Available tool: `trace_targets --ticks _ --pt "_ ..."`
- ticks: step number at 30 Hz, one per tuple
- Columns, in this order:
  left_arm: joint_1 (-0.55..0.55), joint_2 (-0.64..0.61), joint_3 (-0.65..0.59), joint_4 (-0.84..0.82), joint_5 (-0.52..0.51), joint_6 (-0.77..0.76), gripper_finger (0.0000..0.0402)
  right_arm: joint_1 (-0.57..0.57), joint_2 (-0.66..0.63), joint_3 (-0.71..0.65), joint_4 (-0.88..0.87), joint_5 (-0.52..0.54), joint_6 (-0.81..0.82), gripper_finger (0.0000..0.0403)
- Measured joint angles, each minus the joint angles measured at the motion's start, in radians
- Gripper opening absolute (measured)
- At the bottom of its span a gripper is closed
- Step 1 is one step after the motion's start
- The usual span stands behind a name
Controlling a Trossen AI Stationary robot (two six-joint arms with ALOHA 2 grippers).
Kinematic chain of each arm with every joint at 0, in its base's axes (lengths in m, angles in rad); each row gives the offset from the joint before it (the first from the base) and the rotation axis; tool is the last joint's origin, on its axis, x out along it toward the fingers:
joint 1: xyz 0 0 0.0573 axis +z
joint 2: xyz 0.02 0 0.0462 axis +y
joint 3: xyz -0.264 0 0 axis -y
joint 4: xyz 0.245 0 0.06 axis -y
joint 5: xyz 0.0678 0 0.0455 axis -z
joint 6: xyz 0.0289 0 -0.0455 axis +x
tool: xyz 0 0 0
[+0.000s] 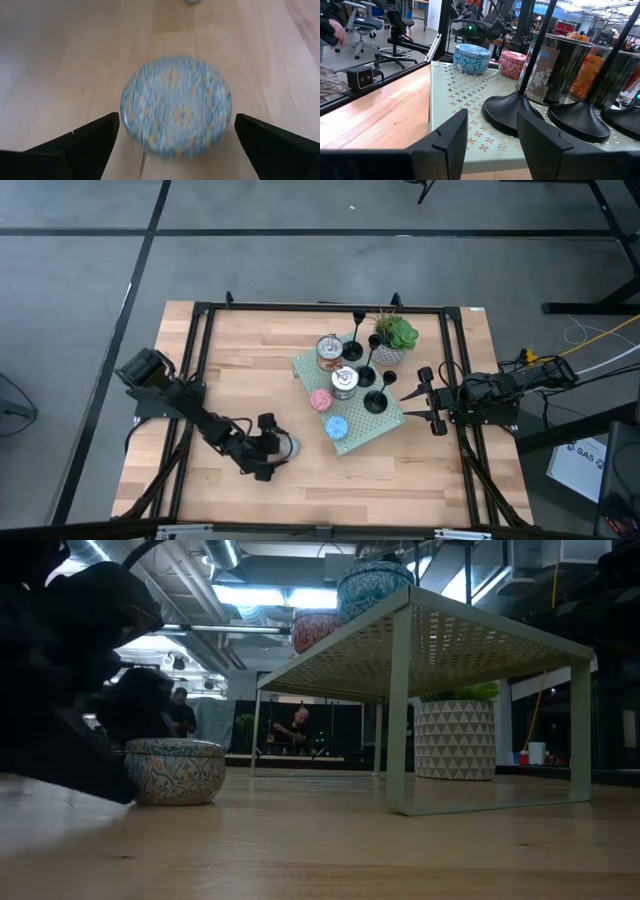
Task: Pick & Place candle stick holders
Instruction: Put the light blue scented candle on the shelf aligned with the other scented candles
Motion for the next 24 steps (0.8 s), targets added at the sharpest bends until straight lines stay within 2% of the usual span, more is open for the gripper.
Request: trace_targets --ticks 5,10,14,21,24 --pt "0.002 0.037 0.000 0.088 -0.019 0.062 0.0395 0.000 0.000 0.000 0.000 0.000 0.000 0.0171" --pt "0.005 0.044 0.000 0.107 -0.038 0.023 0.0391 0.000 0.000 0.000 0.000 0.000 0.000 0.0171" --pt "0.021 0.042 0.000 0.107 -0.038 -0.033 0.0365 0.000 0.000 0.000 0.000 0.000 0.000 0.0171" --pt "0.046 0.038 0.000 0.107 -0.010 -0.085 0.0292 0.000 0.000 0.000 0.000 0.000 0.000 0.0171" --pt "0.048 0.034 0.000 0.106 -0.010 -0.113 0.0291 0.000 0.000 0.000 0.000 0.000 0.000 0.0171"
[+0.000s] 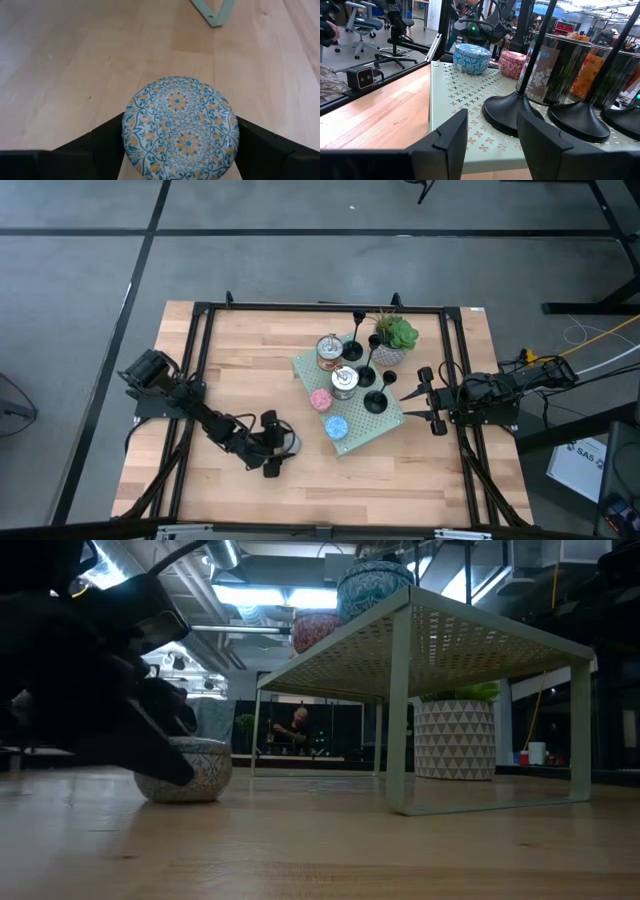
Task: Pick & Place candle stick holders
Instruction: Put the light blue scented candle on the shelf aligned with the other scented candles
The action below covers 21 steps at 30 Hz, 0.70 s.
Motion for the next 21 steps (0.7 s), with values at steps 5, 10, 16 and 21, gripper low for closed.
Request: trace_targets --ticks 5,10,16,21 --pt "0.004 -0.044 0.000 -0.009 0.002 -0.002 0.0291 0.000 0.000 0.000 0.000 0.000 0.000 0.0171" --pt "0.004 -0.153 0.000 -0.086 -0.014 -0.003 0.0291 0.000 0.000 0.000 0.000 0.000 0.000 0.0171" --pt "0.047 -0.345 0.000 -0.274 -0.008 -0.070 0.0290 0.000 0.000 0.000 0.000 0.000 0.000 0.0171" --pt "0.093 -0.479 0.000 -0.398 -0.001 -0.090 0.0290 0.000 0.000 0.000 0.000 0.000 0.000 0.0172"
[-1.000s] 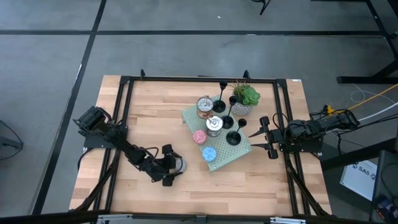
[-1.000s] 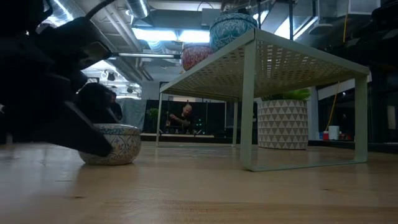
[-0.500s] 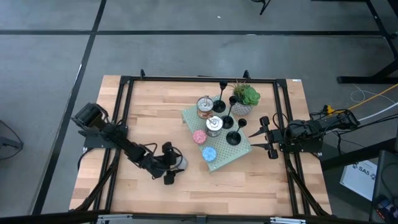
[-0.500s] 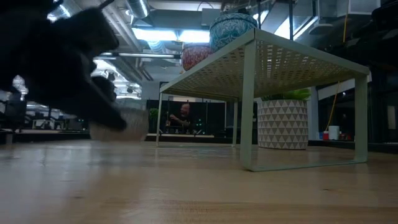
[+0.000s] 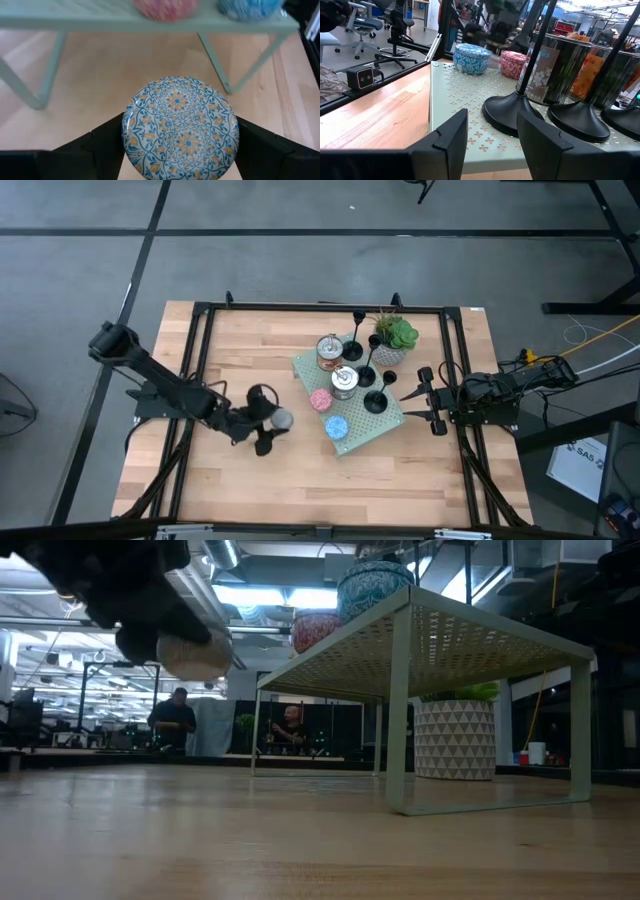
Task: Pick & Place candle stick holders
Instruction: Put the light blue scented candle on the shelf aligned with the other scented candles
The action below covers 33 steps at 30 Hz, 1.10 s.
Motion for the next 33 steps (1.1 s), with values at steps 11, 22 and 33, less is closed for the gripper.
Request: trace_targets --ticks 11,22,33 --pt "0.204 -0.133 0.007 -0.042 0.092 0.143 0.0290 0.000 0.000 0.000 0.000 0.000 0.000 0.0172" --pt "0.468 -0.122 0.162 -0.126 0.213 0.344 0.0291 0.000 0.000 0.000 0.000 0.000 0.000 0.0172" --pt "0.526 -0.030 0.183 -0.041 0.348 0.404 0.0290 0.000 0.000 0.000 0.000 0.000 0.000 0.0172"
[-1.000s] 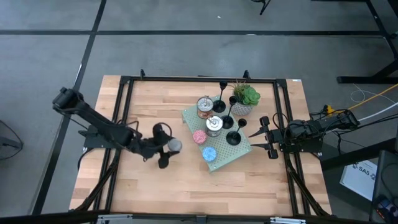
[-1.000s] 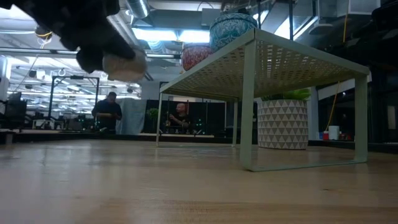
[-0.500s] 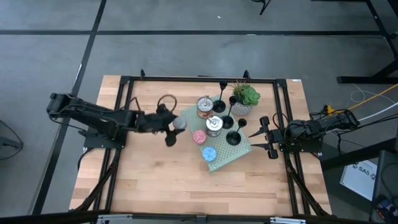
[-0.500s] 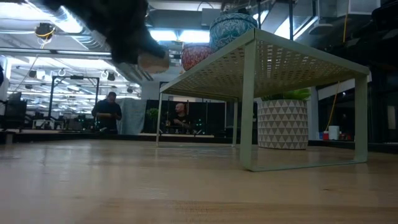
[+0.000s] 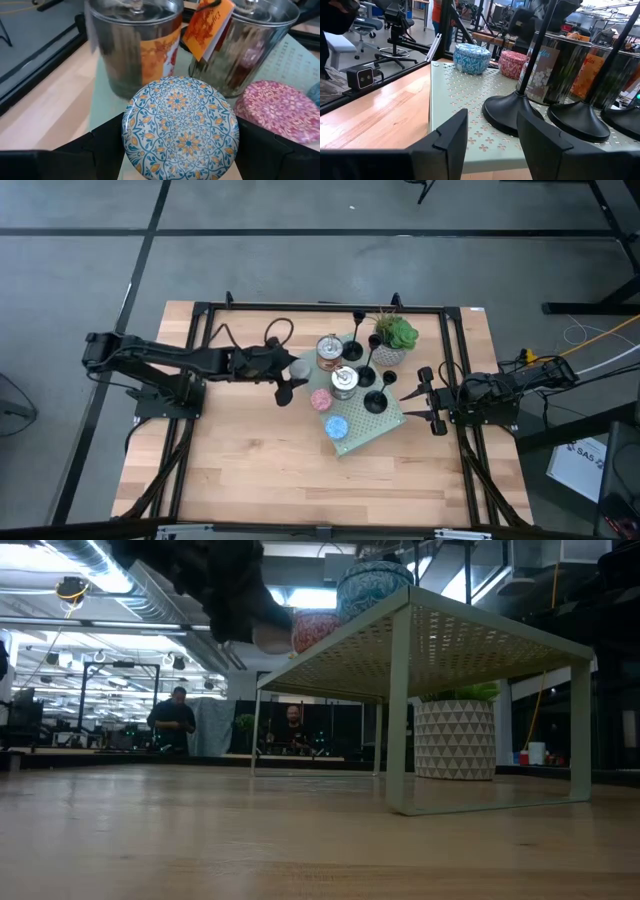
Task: Pick & Place candle stick holders
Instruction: Put the light blue scented candle on the shelf aligned with the other scented candles, then return to Home Position
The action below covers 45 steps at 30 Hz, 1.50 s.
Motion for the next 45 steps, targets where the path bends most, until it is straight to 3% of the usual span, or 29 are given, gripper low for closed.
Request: trace_targets --ticks 11,20,26,35,45 --pt "0.003 0.118 0.000 0.087 0.031 0.081 0.0291 0.000 0.000 0.000 0.000 0.000 0.000 0.0172" --pt "0.020 0.122 0.000 0.088 0.021 0.155 0.0332 0.000 0.000 0.000 0.000 0.000 0.000 0.0172" --pt "0.025 0.122 0.000 0.109 -0.031 0.144 0.0335 0.000 0.000 0.000 0.000 0.000 0.000 0.0172" --pt "0.061 0.112 -0.001 0.139 0.116 0.045 0.0338 0.000 0.000 0.000 0.000 0.000 0.000 0.0171" --pt "0.065 -0.004 -0.001 0.170 -0.007 0.142 0.0338 0.000 0.000 0.000 0.000 0.000 0.000 0.0171"
